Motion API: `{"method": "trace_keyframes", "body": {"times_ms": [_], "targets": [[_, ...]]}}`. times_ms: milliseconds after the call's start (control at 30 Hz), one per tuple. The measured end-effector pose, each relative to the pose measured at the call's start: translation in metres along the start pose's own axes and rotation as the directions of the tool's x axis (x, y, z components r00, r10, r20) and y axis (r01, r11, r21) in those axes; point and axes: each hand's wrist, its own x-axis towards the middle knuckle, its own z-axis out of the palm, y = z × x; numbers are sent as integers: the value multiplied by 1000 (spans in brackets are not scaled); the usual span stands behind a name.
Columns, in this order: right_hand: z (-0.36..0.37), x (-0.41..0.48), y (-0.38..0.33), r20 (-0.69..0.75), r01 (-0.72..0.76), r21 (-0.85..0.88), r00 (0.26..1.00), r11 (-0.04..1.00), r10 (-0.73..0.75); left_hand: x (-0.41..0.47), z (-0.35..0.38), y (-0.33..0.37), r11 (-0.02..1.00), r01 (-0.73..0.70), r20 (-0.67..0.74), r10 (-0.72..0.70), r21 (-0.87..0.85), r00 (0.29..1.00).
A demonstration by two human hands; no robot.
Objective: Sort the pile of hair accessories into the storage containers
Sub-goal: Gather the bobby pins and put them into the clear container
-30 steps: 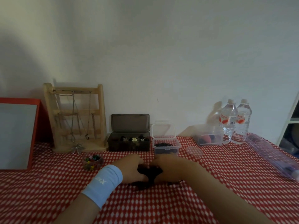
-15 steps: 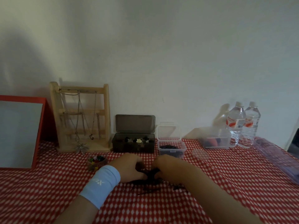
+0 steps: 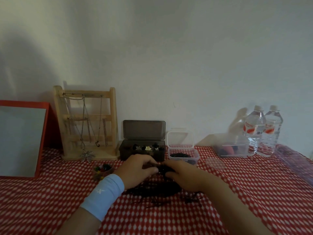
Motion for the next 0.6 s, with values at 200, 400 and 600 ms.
{"method": "trace_keyframes", "body": {"times_ms": [200, 400, 600], "targets": [[3, -1, 9, -4, -114, 37, 993, 993, 114, -1, -12, -9, 992, 75, 54, -81, 98, 995], [4, -3, 7, 10, -162, 445, 984, 881, 176, -1, -5, -6, 989, 67, 204, -92, 129, 975], [6, -2, 2, -91, -11, 624, 992, 781, 86, 0, -2, 0, 999, 40, 54, -42, 26, 998]]}}
